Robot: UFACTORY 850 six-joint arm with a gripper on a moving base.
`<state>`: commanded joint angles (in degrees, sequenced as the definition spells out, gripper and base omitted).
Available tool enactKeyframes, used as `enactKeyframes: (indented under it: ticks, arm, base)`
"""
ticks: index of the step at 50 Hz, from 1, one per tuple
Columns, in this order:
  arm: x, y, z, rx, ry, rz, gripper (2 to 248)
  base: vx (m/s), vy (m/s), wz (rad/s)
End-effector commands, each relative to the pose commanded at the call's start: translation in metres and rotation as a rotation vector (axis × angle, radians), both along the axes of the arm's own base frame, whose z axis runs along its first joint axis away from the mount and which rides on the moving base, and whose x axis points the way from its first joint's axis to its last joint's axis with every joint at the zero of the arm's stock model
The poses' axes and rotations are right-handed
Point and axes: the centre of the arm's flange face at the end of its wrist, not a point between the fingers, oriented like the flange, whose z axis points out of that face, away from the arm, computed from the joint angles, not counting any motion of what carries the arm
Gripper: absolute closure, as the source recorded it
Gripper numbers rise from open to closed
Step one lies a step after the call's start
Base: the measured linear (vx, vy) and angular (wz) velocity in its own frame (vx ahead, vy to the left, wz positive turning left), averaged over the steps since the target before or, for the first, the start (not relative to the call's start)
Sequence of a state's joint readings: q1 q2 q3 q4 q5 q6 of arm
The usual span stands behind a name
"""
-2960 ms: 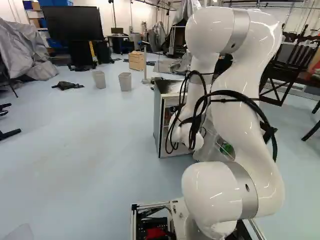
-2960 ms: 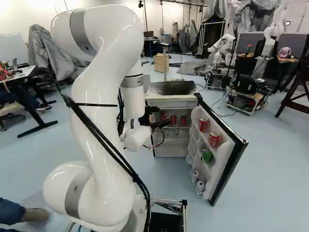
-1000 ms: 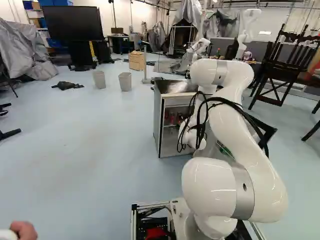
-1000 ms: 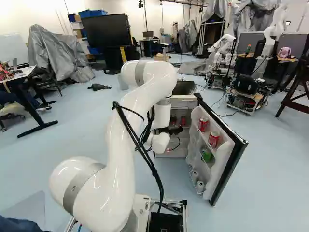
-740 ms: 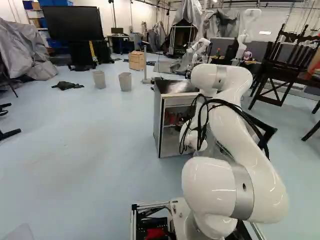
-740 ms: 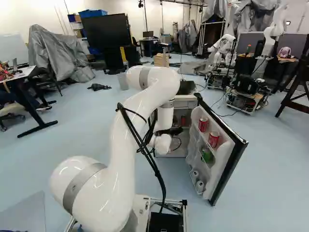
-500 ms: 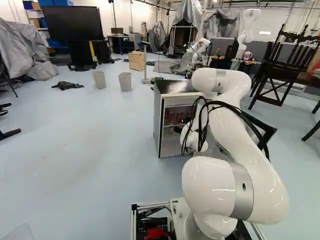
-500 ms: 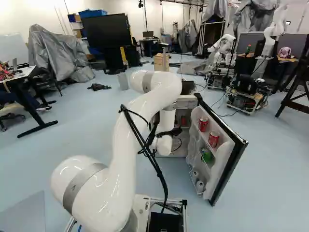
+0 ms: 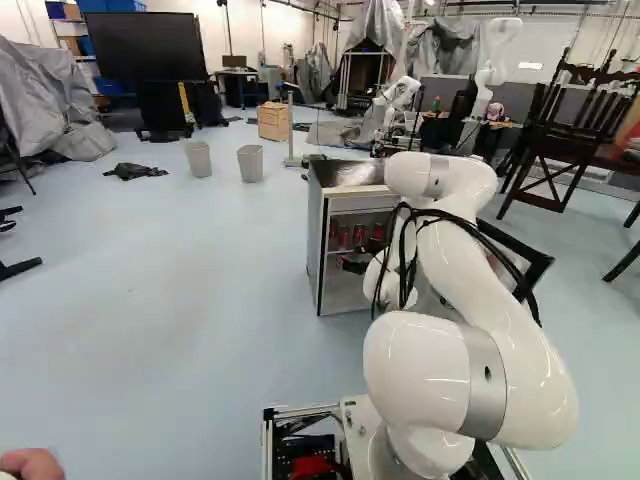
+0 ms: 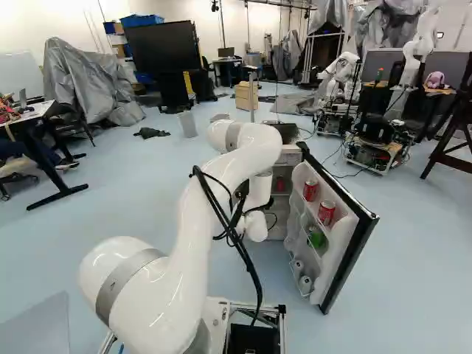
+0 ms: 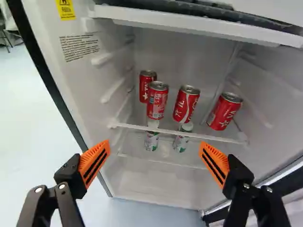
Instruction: Grab a drink from the fridge
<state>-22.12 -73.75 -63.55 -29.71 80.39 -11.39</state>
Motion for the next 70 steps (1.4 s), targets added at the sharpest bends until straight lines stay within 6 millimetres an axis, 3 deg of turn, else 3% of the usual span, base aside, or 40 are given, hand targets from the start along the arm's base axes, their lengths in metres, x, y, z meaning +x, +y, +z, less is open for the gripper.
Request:
enactKeyframes:
  ticks: [24,70]
  arm:
    - [0.018,-0.007,-0.009,-0.006,-0.036,0.044,3]
    - [0.074,-0.003,-0.026,-0.044,-0.129,0.087,3]
  base:
    - [0.0,0.0,0.0]
    - [0.0,0.0,0.0]
